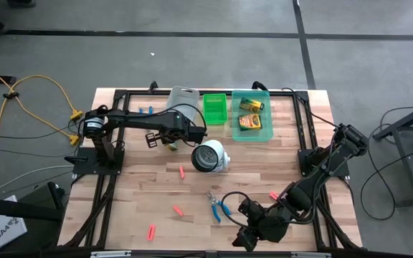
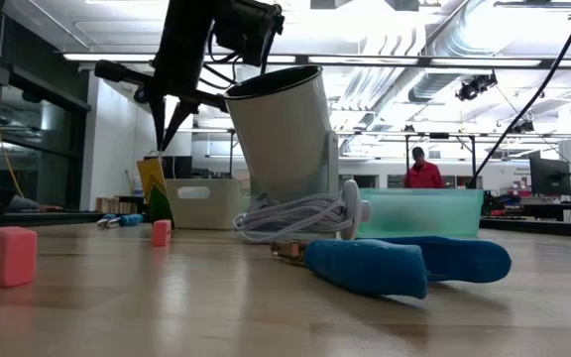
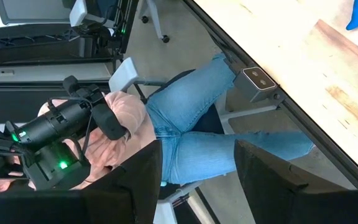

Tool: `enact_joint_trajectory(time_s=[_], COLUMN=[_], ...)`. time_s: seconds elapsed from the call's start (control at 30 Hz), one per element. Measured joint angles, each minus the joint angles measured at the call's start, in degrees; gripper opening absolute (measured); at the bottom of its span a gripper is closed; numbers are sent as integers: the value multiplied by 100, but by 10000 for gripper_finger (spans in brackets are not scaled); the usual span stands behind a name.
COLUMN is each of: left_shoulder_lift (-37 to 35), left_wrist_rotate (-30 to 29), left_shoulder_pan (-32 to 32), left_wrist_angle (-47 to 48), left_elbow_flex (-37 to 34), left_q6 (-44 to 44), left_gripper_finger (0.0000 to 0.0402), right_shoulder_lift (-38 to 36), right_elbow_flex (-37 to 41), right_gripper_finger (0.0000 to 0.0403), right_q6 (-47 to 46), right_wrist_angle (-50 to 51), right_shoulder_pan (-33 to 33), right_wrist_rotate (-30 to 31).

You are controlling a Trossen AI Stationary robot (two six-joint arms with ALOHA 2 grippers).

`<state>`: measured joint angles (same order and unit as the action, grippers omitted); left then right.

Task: Pick & Place School Supplies
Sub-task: Put the yellow crayon box into the blue bin

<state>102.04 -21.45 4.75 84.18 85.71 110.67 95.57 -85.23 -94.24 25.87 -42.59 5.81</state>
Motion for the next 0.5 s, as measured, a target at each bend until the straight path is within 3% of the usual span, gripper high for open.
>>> enact_joint_trajectory(time_s=[0.5], left_shoulder_lift=[-2], left_wrist_rotate=[-224], left_shoulder_pan=[0], left_wrist_angle=[-128], left_elbow_flex=[0], left_q6=[-133], left_gripper_finger=[1], right_shoulder_lift=[0], right_elbow_flex=[0], right_gripper_finger=[189], right_q6=[0], right_wrist_angle=[0], right_shoulder_pan=[0], right_wrist_rotate=[0])
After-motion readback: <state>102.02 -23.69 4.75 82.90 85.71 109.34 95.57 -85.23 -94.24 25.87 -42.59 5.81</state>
